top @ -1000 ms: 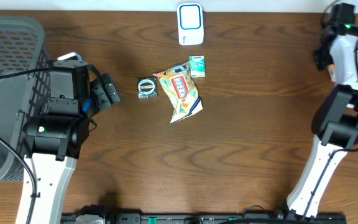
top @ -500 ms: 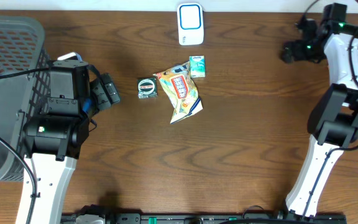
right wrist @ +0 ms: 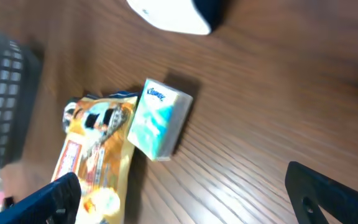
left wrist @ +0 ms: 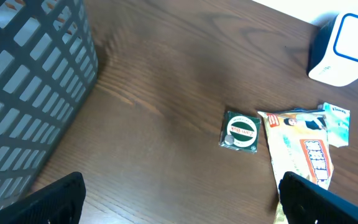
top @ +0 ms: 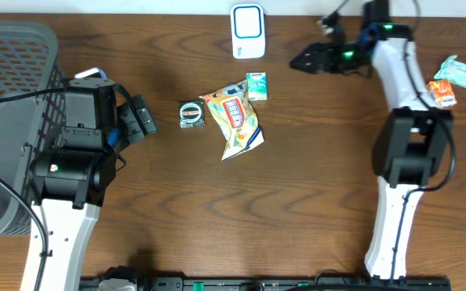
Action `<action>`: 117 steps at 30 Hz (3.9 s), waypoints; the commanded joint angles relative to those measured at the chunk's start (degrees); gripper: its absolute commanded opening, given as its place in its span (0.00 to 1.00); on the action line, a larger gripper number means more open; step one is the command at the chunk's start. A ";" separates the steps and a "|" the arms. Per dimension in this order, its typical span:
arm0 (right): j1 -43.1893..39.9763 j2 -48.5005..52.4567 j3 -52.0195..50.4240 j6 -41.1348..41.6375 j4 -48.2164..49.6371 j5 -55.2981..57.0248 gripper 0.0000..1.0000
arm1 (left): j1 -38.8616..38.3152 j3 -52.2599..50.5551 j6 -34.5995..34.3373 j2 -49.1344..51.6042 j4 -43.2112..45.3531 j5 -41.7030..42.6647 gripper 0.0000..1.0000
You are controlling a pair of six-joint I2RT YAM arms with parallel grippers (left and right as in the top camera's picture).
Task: Scan the item barcode
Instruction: 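Carry the orange packet to the right back corner and release it, then reach the right gripper to the pile and grasp the teal box, then hold the teal box up before the scanner window with the right gripper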
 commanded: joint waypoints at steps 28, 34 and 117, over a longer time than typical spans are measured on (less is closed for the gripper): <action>12.15 -4.15 -9.05 23.45 3.30 27.98 0.01 | 0.24 0.13 0.76 -0.26 0.00 -0.35 0.98; 9.68 -5.60 -9.05 10.73 1.92 7.93 0.01 | 0.24 0.13 0.76 -0.26 0.00 -0.35 0.98; 22.91 0.24 -7.28 -28.39 51.54 63.45 0.01 | 0.24 0.13 0.76 -0.26 0.00 -0.35 0.98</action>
